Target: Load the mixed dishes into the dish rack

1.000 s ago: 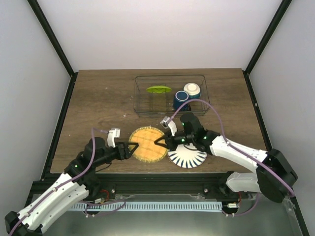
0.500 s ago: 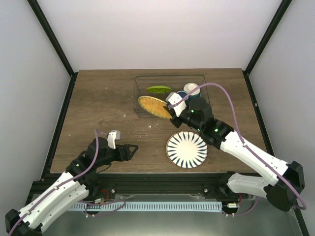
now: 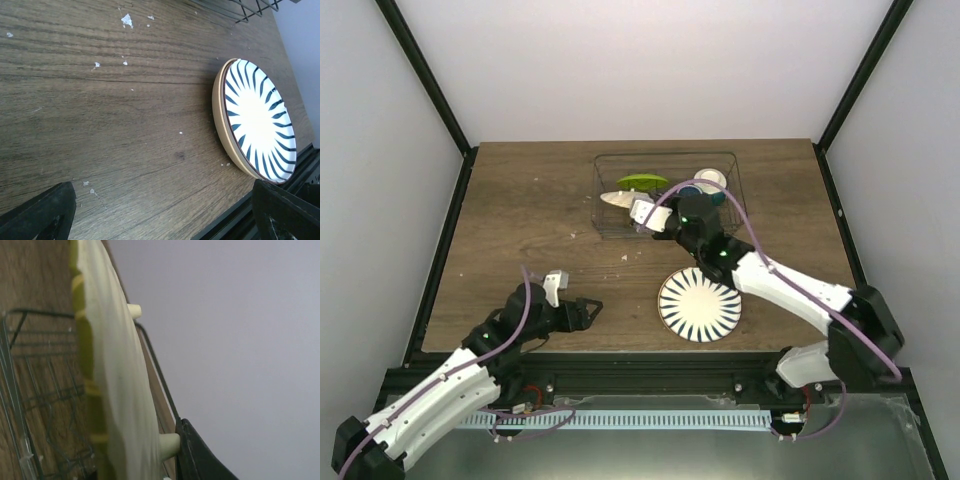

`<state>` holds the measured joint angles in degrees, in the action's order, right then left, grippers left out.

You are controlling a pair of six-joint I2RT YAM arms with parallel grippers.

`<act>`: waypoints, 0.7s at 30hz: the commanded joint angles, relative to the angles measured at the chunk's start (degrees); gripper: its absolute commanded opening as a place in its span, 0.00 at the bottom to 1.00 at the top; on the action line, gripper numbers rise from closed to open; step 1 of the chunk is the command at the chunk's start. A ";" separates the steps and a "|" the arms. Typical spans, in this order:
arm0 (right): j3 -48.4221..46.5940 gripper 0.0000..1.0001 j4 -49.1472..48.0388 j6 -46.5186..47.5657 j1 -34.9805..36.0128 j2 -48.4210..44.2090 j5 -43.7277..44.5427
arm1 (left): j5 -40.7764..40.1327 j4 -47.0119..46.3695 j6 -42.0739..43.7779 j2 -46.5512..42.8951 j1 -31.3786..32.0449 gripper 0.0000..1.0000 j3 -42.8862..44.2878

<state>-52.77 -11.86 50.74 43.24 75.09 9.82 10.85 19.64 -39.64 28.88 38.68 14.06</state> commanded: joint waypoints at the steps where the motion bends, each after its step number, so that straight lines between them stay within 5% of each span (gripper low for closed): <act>1: -6.92 0.01 -0.09 11.36 -0.71 6.42 3.53 | 1.16 -3.85 0.23 0.61 0.23 0.97 -1.98; 21: -14.28 0.01 -2.76 22.90 -5.08 20.84 4.34 | 3.08 -12.93 -0.21 7.53 0.11 0.98 -4.75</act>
<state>-63.26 -11.22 72.40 38.79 94.70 14.50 12.95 10.26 -40.21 35.20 38.68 10.17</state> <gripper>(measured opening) 0.137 0.984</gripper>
